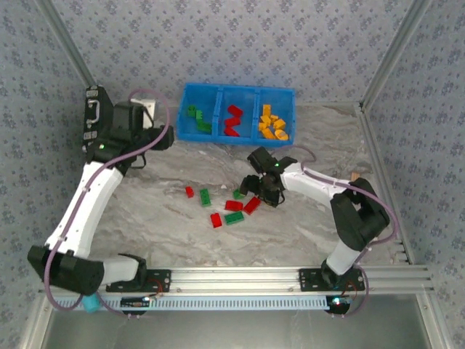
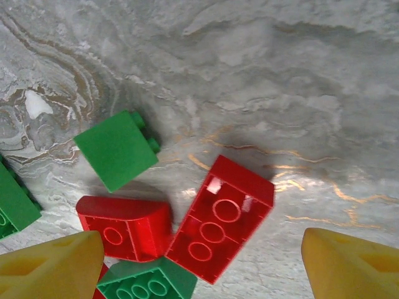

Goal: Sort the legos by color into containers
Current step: Pick up the lego from the center of the table.

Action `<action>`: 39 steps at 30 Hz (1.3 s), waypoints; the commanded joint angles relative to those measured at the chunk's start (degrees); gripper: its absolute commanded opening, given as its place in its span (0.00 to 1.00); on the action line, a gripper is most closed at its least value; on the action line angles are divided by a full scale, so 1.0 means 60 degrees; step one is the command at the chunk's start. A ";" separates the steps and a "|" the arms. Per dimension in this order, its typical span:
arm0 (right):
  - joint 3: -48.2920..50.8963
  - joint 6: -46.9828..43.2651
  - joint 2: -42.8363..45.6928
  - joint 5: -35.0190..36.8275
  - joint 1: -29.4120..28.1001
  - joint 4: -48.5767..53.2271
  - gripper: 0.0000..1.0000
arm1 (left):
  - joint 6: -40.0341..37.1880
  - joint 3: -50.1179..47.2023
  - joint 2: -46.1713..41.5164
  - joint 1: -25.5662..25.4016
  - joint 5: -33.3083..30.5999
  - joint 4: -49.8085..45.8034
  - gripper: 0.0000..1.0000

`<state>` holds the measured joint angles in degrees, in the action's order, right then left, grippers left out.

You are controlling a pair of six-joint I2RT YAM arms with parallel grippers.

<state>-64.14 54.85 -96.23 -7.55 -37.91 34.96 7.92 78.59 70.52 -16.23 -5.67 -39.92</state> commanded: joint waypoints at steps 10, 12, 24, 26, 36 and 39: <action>-0.1263 0.0364 -0.1204 0.0505 -0.0427 0.0676 0.83 | -0.1150 -0.2637 -0.2821 -0.0270 -0.1421 0.1146 0.83; -0.1443 0.0371 -0.1368 0.0566 -0.0474 0.0840 0.83 | -0.1276 -0.2901 -0.3099 -0.0395 -0.1502 0.1402 0.84; -0.1526 0.0384 -0.1496 0.1106 -0.0668 0.1847 0.77 | -0.1423 -0.3824 -0.4101 -0.0520 -0.1735 0.2127 0.87; -0.1501 0.0380 -0.1536 0.1186 -0.0679 0.1855 0.76 | -0.1423 -0.3866 -0.4135 -0.0532 -0.1710 0.2154 0.87; -0.1456 0.0293 -0.1980 0.1171 -0.0646 0.1787 0.62 | -0.1439 -0.3954 -0.4250 -0.0547 -0.1706 0.2191 0.87; -0.1310 0.0148 -0.1980 0.1101 -0.0587 0.1751 0.54 | -0.1425 -0.3971 -0.4232 -0.0545 -0.1695 0.2201 0.87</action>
<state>-72.05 56.05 -107.59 -1.87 -41.60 43.55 0.01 54.87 46.11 -19.27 -15.07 -29.23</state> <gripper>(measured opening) 0.561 0.871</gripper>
